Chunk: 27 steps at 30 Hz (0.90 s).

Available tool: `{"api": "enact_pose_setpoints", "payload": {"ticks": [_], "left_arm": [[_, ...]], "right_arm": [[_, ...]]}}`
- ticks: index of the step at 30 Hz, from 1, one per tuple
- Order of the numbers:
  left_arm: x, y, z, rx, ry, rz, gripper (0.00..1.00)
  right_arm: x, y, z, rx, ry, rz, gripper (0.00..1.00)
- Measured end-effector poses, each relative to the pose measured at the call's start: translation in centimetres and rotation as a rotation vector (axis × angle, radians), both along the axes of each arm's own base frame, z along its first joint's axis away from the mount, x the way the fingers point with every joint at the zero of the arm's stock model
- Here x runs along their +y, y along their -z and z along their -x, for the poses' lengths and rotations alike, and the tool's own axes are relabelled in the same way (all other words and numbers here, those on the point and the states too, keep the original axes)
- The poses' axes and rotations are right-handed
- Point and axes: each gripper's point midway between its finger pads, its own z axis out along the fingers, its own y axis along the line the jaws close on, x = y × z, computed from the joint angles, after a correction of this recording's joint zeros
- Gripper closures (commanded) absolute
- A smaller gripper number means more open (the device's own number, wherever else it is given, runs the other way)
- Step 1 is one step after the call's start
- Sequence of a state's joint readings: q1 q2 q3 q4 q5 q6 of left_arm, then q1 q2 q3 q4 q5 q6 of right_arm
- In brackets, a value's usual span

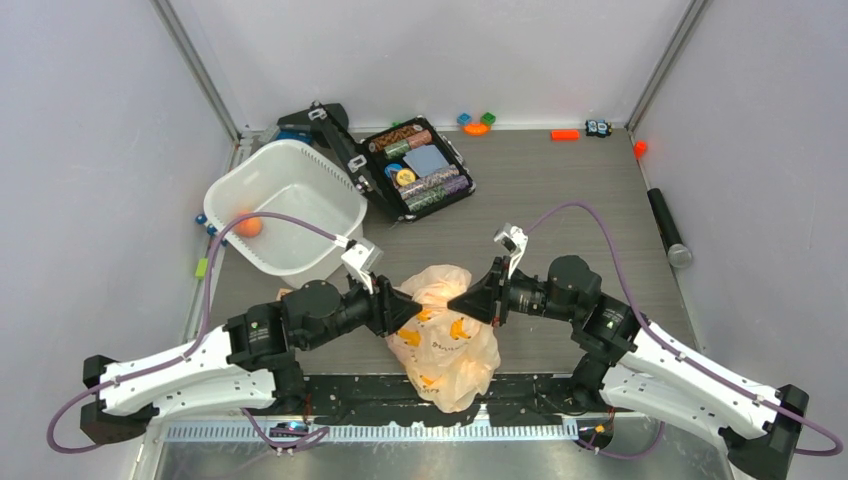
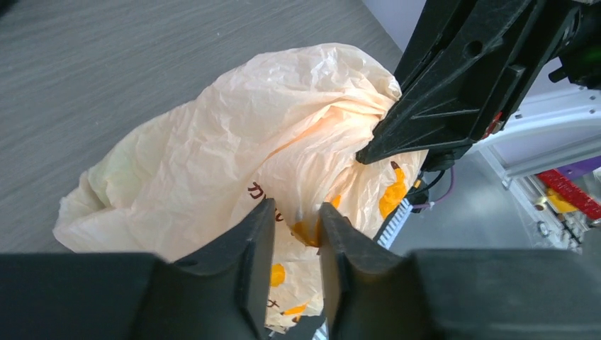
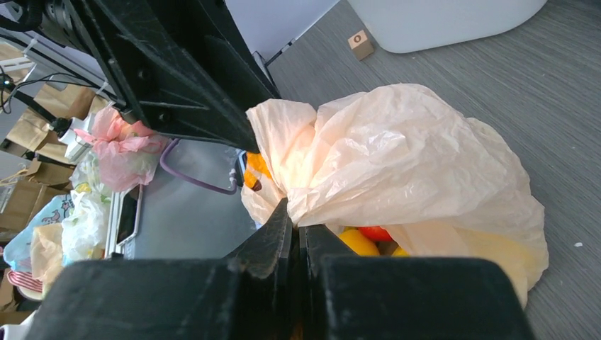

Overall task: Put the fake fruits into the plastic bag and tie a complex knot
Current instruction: Tie the plastic bag at the center of the board.

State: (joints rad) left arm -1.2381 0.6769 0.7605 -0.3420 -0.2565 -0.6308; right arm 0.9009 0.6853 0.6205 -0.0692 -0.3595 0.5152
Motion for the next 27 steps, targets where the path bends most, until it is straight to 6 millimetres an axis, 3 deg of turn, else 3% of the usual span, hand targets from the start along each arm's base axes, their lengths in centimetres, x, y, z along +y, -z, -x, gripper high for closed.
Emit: {"api": "enact_pose_setpoints", "payload": {"ticks": [2,6,10,20,27], "left_arm": [[-0.2,-0.1,0.0,0.000,0.005,0.006,0.80],[-0.1,-0.3,0.1,-0.008,0.011,0.014,0.75],[0.8,-0.2,0.5,-0.017,0.012,0.049,0.76],[1.2,-0.5,1.1,-0.021,0.032,0.105,0.93],[0.6,-0.1,1.0,-0.016,0.038,0.094,0.97]], "right_arm": [[0.1,-0.1,0.3,0.003,-0.019,-0.011,0.95],[0.3,-0.2,0.8,0.003,-0.045,-0.029,0.95],[0.1,-0.8,1.5,0.002,-0.069,-0.064,0.95],[0.5,-1.3,2.5,0.028,-0.128,-0.131,0.95],[0.6,-1.7,3.2,0.042,-0.164,-0.169,0.95]]}}
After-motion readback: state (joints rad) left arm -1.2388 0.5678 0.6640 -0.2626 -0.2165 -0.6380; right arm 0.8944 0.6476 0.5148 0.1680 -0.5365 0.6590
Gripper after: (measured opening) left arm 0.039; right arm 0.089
